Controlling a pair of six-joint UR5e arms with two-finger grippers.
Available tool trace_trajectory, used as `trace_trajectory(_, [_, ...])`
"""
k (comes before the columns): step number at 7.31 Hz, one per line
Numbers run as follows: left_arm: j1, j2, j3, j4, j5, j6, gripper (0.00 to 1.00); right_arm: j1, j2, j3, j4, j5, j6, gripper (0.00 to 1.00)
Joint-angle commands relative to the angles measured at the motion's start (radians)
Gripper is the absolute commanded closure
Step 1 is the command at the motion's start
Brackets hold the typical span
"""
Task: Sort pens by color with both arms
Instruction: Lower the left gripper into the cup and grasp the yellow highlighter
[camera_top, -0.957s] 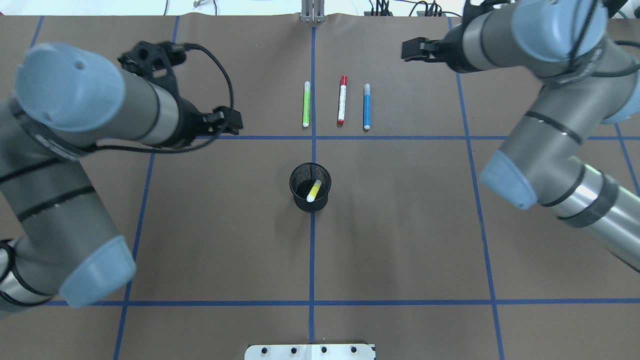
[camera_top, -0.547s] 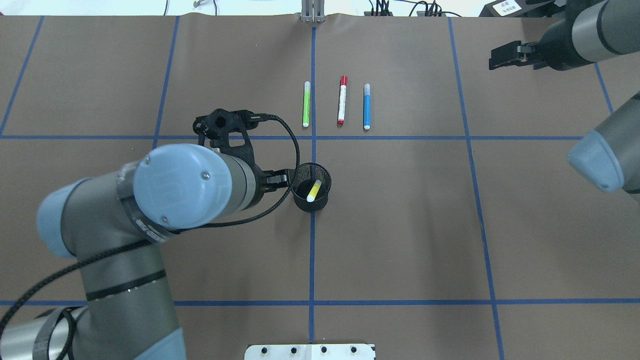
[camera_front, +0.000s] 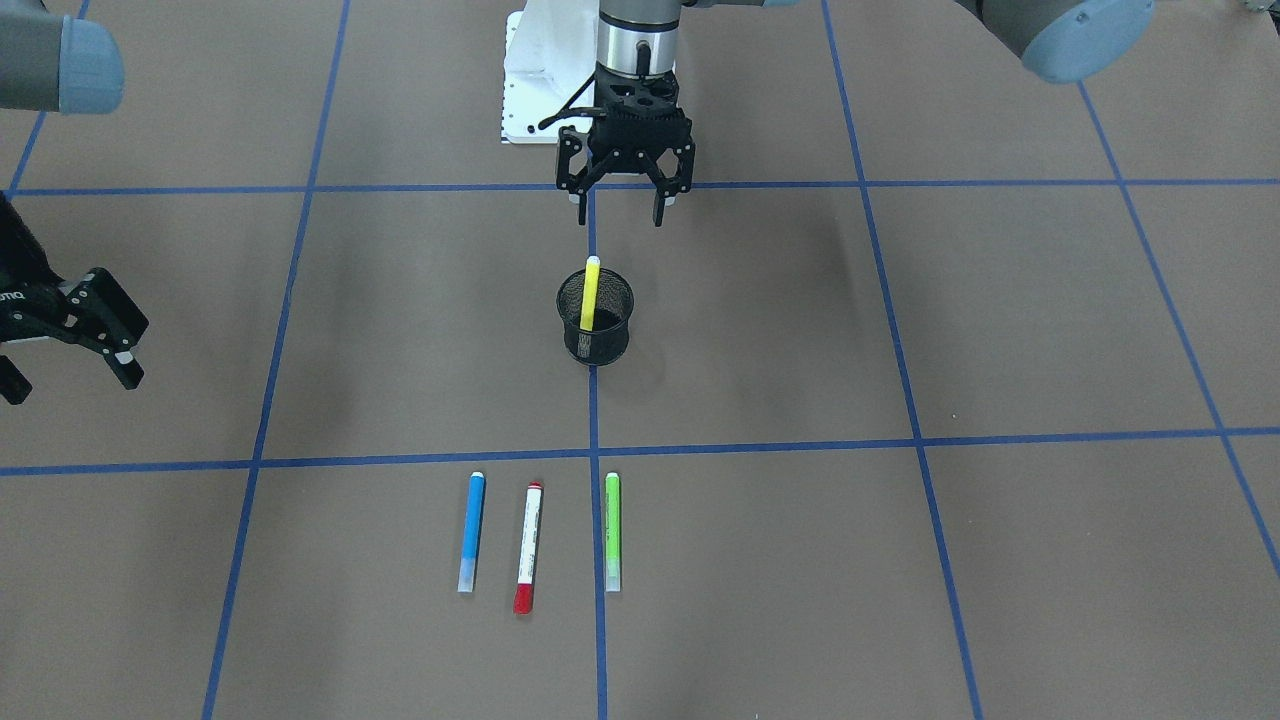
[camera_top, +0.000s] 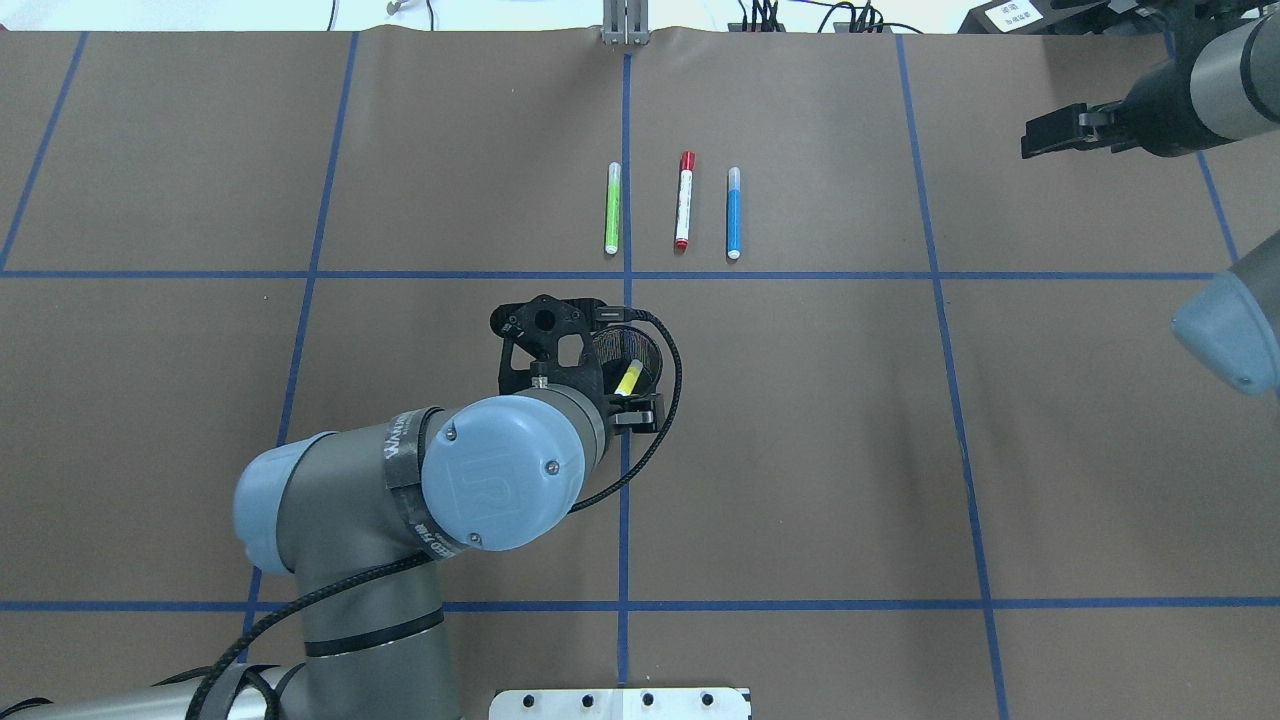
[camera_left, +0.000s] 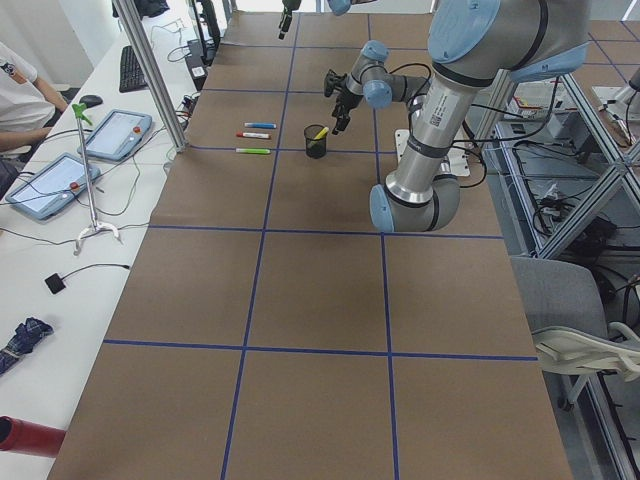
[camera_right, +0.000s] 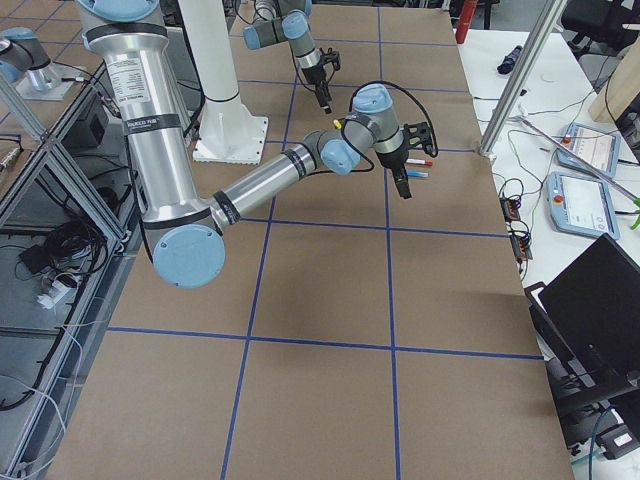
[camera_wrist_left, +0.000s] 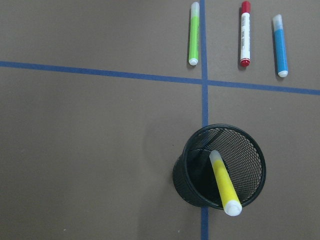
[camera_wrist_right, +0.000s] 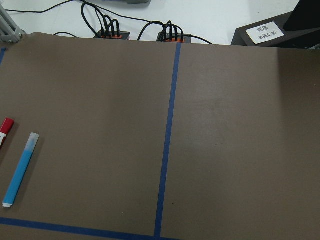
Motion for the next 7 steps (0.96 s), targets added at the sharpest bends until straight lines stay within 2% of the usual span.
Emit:
trace_trajectory(1, [0.002, -0.007, 0.075, -0.112, 0.033, 0.001, 0.14, -0.001, -0.002, -0.005, 0.000, -0.002, 0.000, 0.00])
trace_trajectory(3, [0.002, -0.009, 0.082, -0.114, 0.034, 0.003, 0.28, -0.001, -0.003, -0.006, 0.000, -0.002, -0.001, 0.00])
trace_trajectory(6, [0.002, -0.019, 0.104, -0.115, 0.034, 0.003, 0.37, 0.002, -0.028, -0.006, -0.001, -0.002, -0.058, 0.00])
trace_trajectory(7, [0.002, -0.027, 0.110, -0.115, 0.034, 0.003, 0.48, 0.004, -0.031, -0.006, 0.000, -0.002, -0.061, 0.00])
